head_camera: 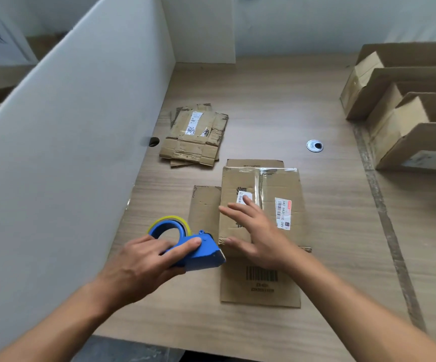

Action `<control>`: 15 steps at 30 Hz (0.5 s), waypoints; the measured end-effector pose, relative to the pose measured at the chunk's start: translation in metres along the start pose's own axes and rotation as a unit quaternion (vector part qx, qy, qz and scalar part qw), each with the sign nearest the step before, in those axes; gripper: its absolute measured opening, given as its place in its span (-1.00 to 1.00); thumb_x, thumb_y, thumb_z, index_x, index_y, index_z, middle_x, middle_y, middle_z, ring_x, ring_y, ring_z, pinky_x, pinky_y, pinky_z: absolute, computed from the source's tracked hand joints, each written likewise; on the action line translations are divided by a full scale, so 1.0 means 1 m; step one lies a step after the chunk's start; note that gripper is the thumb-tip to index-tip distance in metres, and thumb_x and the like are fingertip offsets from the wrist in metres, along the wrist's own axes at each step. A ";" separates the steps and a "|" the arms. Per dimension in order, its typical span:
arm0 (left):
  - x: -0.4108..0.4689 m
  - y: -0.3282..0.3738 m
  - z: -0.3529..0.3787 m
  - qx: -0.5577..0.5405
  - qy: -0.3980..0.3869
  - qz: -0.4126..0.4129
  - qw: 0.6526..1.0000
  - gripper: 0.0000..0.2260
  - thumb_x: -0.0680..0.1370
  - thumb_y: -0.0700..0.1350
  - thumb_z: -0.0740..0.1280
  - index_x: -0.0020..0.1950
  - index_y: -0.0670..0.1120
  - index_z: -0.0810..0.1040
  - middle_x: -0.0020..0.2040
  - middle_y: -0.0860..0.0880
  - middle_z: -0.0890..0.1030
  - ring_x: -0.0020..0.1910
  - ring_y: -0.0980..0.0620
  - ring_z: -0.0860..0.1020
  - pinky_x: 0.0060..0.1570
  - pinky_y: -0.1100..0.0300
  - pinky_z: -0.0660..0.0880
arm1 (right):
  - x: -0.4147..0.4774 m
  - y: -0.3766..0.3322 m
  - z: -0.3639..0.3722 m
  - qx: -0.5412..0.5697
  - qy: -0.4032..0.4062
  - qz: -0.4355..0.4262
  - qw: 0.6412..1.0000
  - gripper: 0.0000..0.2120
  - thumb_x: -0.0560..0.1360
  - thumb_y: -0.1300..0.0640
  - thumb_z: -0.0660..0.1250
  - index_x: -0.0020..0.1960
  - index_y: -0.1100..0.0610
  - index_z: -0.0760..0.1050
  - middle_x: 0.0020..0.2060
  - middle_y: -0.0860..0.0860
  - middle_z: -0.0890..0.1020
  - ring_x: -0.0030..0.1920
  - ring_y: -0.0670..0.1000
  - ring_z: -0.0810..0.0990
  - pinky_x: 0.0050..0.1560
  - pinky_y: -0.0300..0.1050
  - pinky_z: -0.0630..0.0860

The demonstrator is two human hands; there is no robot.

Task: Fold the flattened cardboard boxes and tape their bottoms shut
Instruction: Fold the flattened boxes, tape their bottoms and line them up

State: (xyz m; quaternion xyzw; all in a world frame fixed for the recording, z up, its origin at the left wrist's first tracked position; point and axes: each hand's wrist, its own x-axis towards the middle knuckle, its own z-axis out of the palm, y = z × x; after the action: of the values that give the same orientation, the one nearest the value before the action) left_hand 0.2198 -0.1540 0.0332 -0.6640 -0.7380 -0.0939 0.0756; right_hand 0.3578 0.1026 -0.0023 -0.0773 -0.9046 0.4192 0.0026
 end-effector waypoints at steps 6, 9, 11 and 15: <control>0.021 0.007 -0.018 0.025 -0.002 0.059 0.998 -0.56 0.61 0.05 0.27 0.47 0.03 0.33 -0.16 0.01 0.61 -0.35 -0.04 0.51 -0.26 0.16 0.50 | 0.000 -0.003 -0.005 0.106 -0.002 -0.011 0.994 -0.89 0.57 0.03 0.39 0.09 -0.05 0.57 0.45 -0.08 0.38 0.60 -0.02 -0.06 0.56 0.05 0.01; 0.025 0.008 -0.017 0.006 -0.010 0.054 0.998 -0.55 0.59 0.06 0.28 0.47 0.03 0.34 -0.22 0.03 0.57 -0.38 -0.03 0.48 -0.34 0.18 0.45 | -0.007 0.002 -0.007 0.127 0.018 0.004 0.992 -0.91 0.55 0.08 0.41 -0.11 -0.03 0.52 0.33 -0.12 0.48 0.57 -0.03 0.08 0.53 -0.01 0.09; 0.030 0.010 -0.015 -0.021 -0.032 0.027 0.999 -0.48 0.57 0.11 0.27 0.52 0.09 0.29 -0.27 0.06 0.53 -0.39 -0.01 0.47 -0.39 0.21 0.40 | -0.013 0.004 -0.007 0.134 0.040 0.015 0.990 -0.86 0.54 0.09 0.42 -0.15 -0.05 0.51 0.27 -0.14 0.52 0.54 -0.07 0.15 0.48 -0.10 0.13; 0.047 0.012 -0.015 -0.088 -0.137 -0.049 0.985 -0.36 0.49 0.27 0.15 0.50 0.47 -0.06 -0.10 0.10 0.65 -0.26 -0.01 0.58 -0.34 0.19 0.44 | -0.034 0.007 -0.011 0.121 0.087 0.052 0.987 -0.73 0.53 0.09 0.43 -0.28 -0.12 0.45 0.11 -0.14 0.56 0.33 -0.17 0.40 0.26 -0.40 0.26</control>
State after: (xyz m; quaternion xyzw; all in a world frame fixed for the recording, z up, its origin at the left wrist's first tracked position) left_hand 0.2264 -0.1114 0.0591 -0.6376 -0.7619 -0.0706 -0.0896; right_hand 0.3929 0.1104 0.0014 -0.1599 -0.8384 0.5164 0.0690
